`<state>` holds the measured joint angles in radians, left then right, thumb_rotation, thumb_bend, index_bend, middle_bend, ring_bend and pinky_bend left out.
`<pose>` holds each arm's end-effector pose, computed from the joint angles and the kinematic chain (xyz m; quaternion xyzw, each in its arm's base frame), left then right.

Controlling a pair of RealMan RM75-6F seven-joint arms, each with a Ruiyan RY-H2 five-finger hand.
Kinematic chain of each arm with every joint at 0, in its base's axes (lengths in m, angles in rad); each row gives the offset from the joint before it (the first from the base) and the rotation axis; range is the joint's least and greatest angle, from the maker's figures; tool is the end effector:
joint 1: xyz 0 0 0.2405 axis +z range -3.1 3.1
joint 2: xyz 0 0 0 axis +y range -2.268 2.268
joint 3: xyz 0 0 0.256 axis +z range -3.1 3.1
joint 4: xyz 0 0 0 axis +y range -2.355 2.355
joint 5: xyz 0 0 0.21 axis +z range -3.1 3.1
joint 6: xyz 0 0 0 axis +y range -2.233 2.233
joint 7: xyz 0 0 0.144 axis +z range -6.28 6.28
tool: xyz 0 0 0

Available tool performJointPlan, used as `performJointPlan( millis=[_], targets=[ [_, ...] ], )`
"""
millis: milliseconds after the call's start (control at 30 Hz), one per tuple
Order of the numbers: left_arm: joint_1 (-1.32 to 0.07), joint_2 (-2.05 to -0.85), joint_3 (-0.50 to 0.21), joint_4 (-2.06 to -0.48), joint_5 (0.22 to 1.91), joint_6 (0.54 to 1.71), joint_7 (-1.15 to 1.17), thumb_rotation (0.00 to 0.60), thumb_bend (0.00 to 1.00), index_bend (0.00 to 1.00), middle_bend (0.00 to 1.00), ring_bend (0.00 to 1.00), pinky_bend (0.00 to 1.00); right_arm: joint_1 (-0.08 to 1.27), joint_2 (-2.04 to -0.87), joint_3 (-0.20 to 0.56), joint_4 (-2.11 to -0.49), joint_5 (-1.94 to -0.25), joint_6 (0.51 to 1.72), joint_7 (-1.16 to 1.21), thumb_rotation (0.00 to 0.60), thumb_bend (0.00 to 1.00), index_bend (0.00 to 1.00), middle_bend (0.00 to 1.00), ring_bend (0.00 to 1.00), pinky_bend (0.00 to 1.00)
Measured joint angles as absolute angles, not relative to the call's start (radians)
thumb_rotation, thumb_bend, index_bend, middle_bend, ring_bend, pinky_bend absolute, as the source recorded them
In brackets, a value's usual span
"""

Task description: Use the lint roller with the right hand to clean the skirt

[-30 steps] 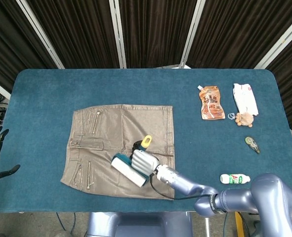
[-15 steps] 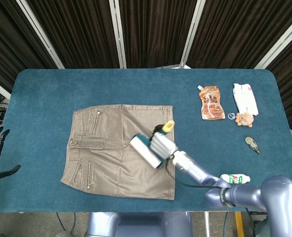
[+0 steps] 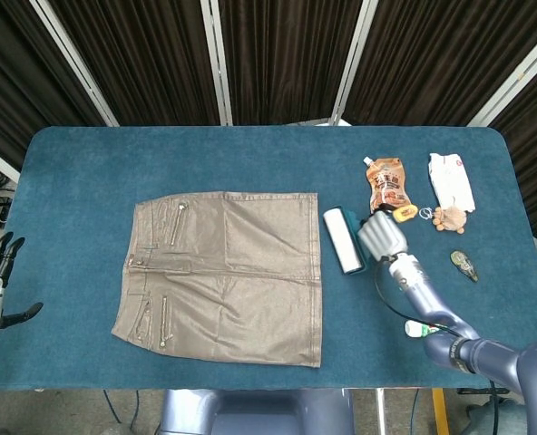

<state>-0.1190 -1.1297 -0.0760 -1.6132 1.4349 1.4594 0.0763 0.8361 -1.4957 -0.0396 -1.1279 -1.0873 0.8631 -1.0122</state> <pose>-0.3111 0.1969 0.1594 -0.5926 -0.3741 -0.3707 0.6095 -0.2373 -0.3922 0.0175 0.8413 0.0155 0.0276 0.5396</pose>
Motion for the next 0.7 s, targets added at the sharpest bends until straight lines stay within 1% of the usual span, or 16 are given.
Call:
performJointPlan(
  millis=[33, 67, 133, 167, 200, 233, 267, 300, 367, 400, 467, 567, 700],
  targets=[
    [-0.119, -1.130, -0.076, -1.614, 1.435, 1.459, 0.077, 0.600, 0.00, 0.00, 0.00, 0.00, 0.00, 0.830, -1.494, -0.039, -1.125, -1.079, 0.860, -1.005, 0.600, 0.95, 0.47, 0.53, 0.42, 0.44],
    [-0.119, -1.130, -0.076, -1.614, 1.435, 1.460, 0.077, 0.600, 0.00, 0.00, 0.00, 0.00, 0.00, 0.822, -1.491, -0.037, -1.123, -1.070, 0.857, -0.998, 0.600, 0.92, 0.46, 0.53, 0.42, 0.44],
    [-0.118, -1.129, -0.075, -1.616, 1.437, 1.462, 0.077, 0.600, 0.00, 0.00, 0.00, 0.00, 0.00, 0.814, -1.490, -0.035, -1.124, -1.059, 0.853, -0.987, 0.600, 0.72, 0.35, 0.50, 0.39, 0.44],
    [-0.118, -1.128, -0.075, -1.616, 1.438, 1.463, 0.077, 0.600, 0.00, 0.00, 0.00, 0.00, 0.00, 0.810, -1.489, -0.033, -1.125, -1.052, 0.851, -0.981, 0.600, 0.49, 0.23, 0.43, 0.35, 0.41],
    [-0.118, -1.128, -0.075, -1.617, 1.439, 1.464, 0.077, 0.600, 0.00, 0.00, 0.00, 0.00, 0.00, 0.805, -1.489, -0.030, -1.130, -1.043, 0.849, -0.971, 0.600, 0.25, 0.11, 0.33, 0.30, 0.36],
    [-0.117, -1.127, -0.074, -1.618, 1.441, 1.465, 0.076, 0.600, 0.00, 0.00, 0.00, 0.00, 0.00, 0.801, -1.488, -0.028, -1.136, -1.036, 0.848, -0.963, 0.600, 0.13, 0.05, 0.26, 0.26, 0.32],
    [-0.117, -1.126, -0.074, -1.619, 1.442, 1.466, 0.076, 0.600, 0.00, 0.00, 0.00, 0.00, 0.00, 0.796, -1.487, -0.024, -1.144, -1.029, 0.848, -0.954, 0.600, 0.03, 0.00, 0.16, 0.20, 0.27],
    [-0.116, -1.126, -0.073, -1.620, 1.444, 1.468, 0.075, 0.600, 0.00, 0.00, 0.00, 0.00, 0.00, 0.793, -1.487, -0.022, -1.150, -1.025, 0.849, -0.949, 0.600, 0.00, 0.00, 0.09, 0.15, 0.23],
    [-0.116, -1.125, -0.072, -1.621, 1.445, 1.468, 0.073, 0.600, 0.00, 0.00, 0.00, 0.00, 0.00, 0.786, -1.484, -0.013, -1.168, -1.014, 0.856, -0.940, 0.600, 0.00, 0.00, 0.02, 0.06, 0.18],
    [-0.115, -1.123, -0.071, -1.622, 1.447, 1.468, 0.071, 0.600, 0.00, 0.00, 0.00, 0.00, 0.00, 0.782, -1.481, -0.009, -1.180, -1.007, 0.861, -0.935, 0.600, 0.00, 0.00, 0.00, 0.02, 0.16],
    [-0.115, -1.121, -0.070, -1.624, 1.449, 1.469, 0.068, 0.600, 0.00, 0.00, 0.00, 0.00, 0.00, 0.774, -1.472, 0.003, -1.216, -0.988, 0.874, -0.924, 0.600, 0.00, 0.00, 0.00, 0.00, 0.14],
    [-0.113, -1.116, -0.068, -1.627, 1.455, 1.472, 0.059, 0.600, 0.00, 0.00, 0.00, 0.00, 0.00, 0.758, -1.445, 0.018, -1.283, -0.970, 0.901, -0.902, 0.600, 0.00, 0.00, 0.00, 0.00, 0.11],
    [-0.108, -1.108, -0.065, -1.629, 1.466, 1.481, 0.038, 0.600, 0.00, 0.00, 0.00, 0.00, 0.00, 0.720, -1.383, 0.025, -1.381, -1.010, 0.986, -0.837, 0.600, 0.00, 0.00, 0.00, 0.00, 0.08]
  ],
)
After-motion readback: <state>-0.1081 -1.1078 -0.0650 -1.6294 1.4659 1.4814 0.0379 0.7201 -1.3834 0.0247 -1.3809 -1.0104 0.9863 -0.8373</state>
